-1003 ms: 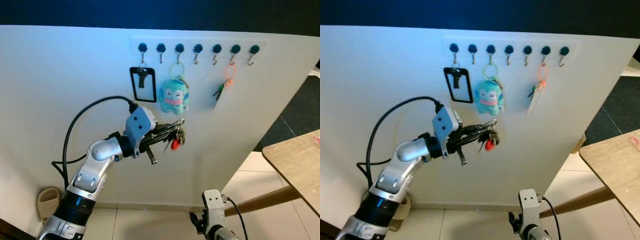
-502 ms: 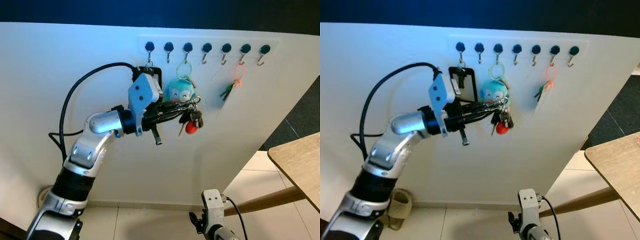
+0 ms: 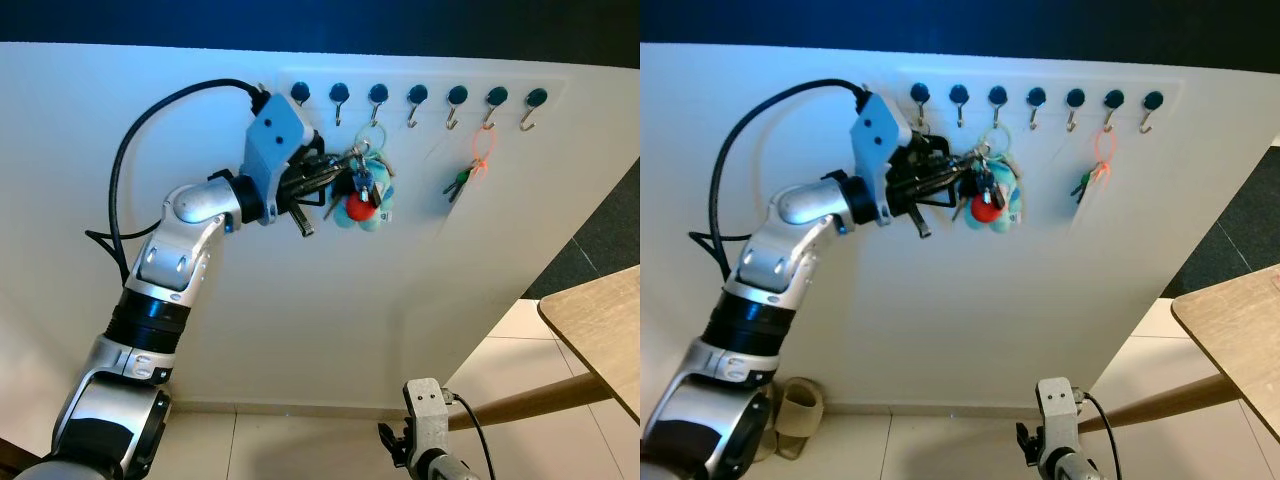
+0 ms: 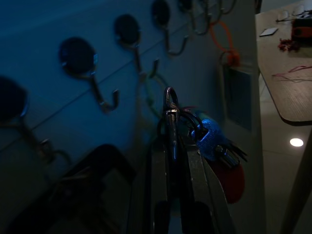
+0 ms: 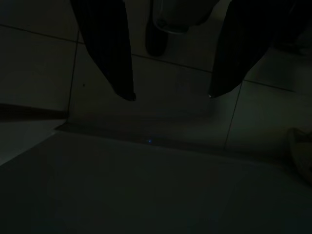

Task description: Hang keys on a hook

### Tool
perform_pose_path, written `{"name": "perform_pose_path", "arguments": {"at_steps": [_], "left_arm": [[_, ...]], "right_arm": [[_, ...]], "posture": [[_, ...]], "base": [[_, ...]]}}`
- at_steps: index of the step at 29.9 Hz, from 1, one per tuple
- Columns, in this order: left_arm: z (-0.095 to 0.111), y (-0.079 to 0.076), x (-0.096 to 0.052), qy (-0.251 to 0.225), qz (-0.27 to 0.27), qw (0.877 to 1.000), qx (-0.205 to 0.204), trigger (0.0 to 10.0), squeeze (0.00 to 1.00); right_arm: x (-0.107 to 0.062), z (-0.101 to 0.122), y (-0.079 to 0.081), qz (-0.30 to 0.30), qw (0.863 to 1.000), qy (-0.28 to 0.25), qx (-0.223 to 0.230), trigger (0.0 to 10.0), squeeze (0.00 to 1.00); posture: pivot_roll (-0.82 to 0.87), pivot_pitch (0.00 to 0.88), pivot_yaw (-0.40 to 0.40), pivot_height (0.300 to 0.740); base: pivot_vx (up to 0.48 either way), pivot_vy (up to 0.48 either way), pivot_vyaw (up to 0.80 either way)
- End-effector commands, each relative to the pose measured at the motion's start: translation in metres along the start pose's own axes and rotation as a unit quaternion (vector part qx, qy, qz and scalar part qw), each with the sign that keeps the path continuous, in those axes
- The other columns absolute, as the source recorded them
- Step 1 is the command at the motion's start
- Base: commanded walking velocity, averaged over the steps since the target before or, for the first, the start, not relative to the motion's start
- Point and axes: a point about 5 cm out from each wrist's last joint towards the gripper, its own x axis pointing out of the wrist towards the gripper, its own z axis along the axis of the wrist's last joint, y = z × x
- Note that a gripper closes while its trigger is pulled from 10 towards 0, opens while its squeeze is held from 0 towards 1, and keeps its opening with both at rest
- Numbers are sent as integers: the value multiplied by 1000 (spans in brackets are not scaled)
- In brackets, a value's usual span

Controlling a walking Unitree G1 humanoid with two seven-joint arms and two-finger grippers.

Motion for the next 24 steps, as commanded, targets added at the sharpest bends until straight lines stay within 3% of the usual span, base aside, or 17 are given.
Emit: {"name": "perform_pose_path", "arguments": {"at_steps": [1,11,24], "left_arm": [[7,4,0,-22,9,1000,-1,10000,0],[18,6,-2,-66,19,998,-7,10000,0],[18,5,4,-76,9,997,-26,10000,0]], "right_arm": [[-2,-6,-1,-3,1000,6,2,10000,0],[-2,-5,-1,-1,1000,6,-1,10000,0],[-2,-4,0,-1,1000,5,0,10000,0]], "posture": [[52,61,-21,740],[57,63,-28,740],[57,64,-24,740]], "base": [[0,0,0],[0,0,0],[0,0,0]]}}
